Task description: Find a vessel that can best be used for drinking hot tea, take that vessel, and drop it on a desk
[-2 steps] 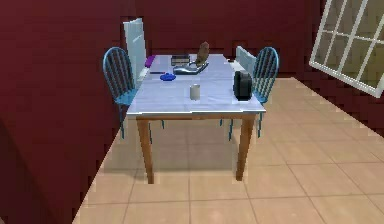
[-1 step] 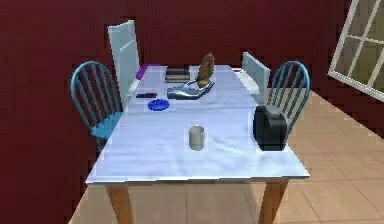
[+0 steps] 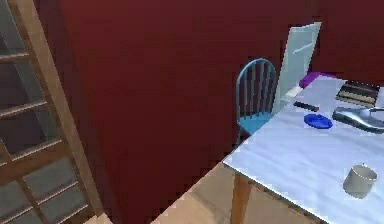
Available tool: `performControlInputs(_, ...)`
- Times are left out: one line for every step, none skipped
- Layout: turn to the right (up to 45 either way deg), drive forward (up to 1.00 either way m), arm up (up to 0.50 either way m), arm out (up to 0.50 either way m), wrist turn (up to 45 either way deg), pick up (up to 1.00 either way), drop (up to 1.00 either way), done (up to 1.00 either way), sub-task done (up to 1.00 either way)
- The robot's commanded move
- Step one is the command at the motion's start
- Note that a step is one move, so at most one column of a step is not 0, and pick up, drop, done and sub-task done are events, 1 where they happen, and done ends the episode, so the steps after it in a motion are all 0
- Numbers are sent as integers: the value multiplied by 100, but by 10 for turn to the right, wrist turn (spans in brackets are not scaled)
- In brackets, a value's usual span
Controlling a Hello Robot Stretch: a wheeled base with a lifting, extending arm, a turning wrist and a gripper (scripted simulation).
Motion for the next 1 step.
performControlInputs(-390, 0, 0, 0, 0, 0, 0, 0, 0)
